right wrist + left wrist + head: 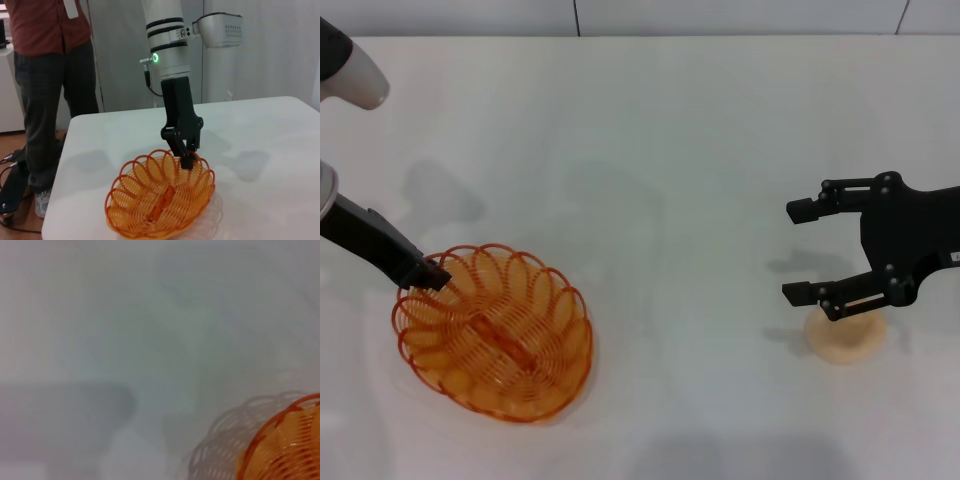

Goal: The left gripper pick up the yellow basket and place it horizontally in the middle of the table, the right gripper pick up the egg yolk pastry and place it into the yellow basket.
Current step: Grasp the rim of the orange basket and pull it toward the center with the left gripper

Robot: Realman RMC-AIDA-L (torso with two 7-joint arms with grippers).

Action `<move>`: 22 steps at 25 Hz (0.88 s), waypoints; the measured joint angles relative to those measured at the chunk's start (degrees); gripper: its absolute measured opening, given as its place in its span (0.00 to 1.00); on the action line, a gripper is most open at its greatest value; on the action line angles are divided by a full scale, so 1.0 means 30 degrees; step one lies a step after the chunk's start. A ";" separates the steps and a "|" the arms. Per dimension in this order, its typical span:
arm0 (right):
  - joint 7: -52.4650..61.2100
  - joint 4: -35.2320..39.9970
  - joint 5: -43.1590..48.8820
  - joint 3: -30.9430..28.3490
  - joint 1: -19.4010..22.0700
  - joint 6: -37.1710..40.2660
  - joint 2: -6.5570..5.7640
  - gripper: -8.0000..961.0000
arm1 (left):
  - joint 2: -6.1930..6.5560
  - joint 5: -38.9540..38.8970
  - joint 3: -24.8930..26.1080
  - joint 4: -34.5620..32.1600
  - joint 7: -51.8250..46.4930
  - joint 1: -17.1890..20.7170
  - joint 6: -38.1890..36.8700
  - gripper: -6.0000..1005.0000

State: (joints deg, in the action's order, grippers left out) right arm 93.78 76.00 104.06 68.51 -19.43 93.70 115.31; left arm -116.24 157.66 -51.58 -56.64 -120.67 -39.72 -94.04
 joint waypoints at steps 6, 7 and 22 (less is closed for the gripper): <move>-0.0043 0.0009 0.0001 -0.0053 0.0010 -0.0053 -0.0001 0.90 | 0.0008 -0.0291 0.0101 -0.0441 -0.0216 -0.0018 -0.0404 0.11; -0.0044 0.0009 0.0002 -0.0066 0.0011 -0.0069 -0.0001 0.90 | -0.0008 -0.0815 0.0246 -0.0838 -0.0556 0.0039 -0.0691 0.11; -0.0151 -0.0012 -0.0457 -0.0503 0.0003 -0.0080 -0.0012 0.89 | 0.0137 -0.2832 0.0379 -0.1083 -0.8363 -0.1020 -0.1147 0.08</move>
State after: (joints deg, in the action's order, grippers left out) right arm 93.32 75.97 102.69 67.00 -19.42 93.46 115.28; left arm -115.83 149.16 -50.44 -59.89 -145.76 -42.78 -97.48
